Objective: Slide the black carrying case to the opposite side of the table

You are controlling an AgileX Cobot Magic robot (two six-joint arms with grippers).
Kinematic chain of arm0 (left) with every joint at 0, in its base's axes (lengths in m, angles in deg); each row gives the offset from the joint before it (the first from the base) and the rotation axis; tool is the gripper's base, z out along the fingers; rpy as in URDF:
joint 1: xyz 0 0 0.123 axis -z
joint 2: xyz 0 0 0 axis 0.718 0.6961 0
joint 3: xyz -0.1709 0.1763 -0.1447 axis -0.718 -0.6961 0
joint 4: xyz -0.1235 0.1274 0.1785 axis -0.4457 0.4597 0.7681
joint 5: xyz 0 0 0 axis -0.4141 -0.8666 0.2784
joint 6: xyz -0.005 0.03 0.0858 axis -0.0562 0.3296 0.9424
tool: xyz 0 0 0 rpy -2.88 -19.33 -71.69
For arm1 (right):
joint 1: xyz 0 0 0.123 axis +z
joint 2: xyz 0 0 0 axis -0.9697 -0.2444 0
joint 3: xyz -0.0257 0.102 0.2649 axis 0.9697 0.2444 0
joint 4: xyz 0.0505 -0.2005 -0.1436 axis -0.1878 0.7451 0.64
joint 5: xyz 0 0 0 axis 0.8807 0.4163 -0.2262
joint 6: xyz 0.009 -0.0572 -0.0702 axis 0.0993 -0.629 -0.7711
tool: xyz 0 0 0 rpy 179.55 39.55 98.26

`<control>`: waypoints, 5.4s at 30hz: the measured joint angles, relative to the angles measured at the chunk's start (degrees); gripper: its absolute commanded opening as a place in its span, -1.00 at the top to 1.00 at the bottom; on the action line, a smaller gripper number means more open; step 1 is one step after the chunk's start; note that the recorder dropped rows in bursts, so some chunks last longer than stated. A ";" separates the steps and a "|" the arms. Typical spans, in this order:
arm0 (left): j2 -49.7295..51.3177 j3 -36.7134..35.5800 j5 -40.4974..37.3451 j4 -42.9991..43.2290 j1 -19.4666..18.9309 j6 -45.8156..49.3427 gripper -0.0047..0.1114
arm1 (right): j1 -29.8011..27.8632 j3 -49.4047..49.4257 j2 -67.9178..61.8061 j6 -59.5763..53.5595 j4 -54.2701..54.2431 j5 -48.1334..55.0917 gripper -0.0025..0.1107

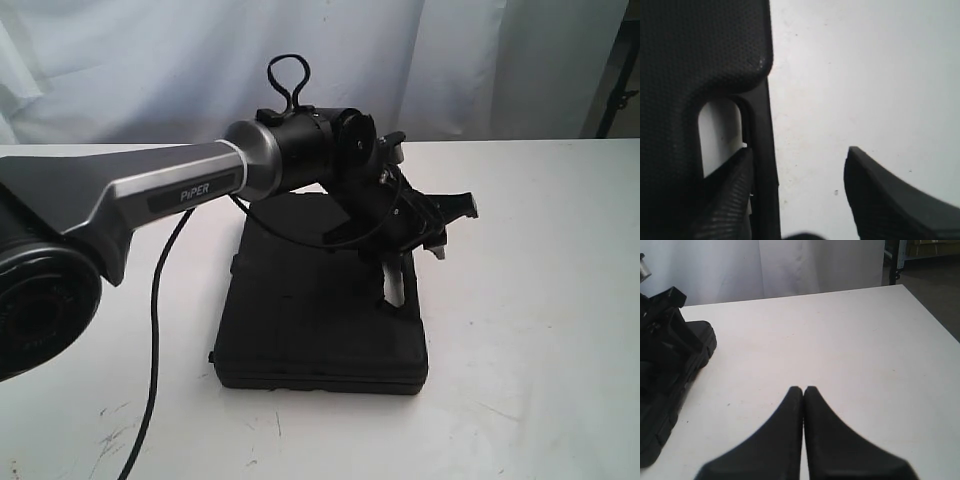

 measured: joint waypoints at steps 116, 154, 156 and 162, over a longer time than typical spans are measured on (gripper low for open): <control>-110.14 -97.58 34.16 35.60 -34.73 -0.98 0.92 | 0.00 0.00 0.00 0.00 0.00 0.00 0.96; -137.26 -113.07 28.17 13.13 -42.85 25.19 0.92 | 0.00 0.00 0.00 0.00 0.00 0.00 0.96; -137.26 -113.07 28.17 13.91 -42.85 25.19 0.92 | 0.00 0.00 0.00 0.00 0.00 0.00 0.96; -137.26 -113.07 28.03 14.51 -42.85 25.19 0.92 | 0.00 0.00 0.00 0.00 0.00 0.00 0.96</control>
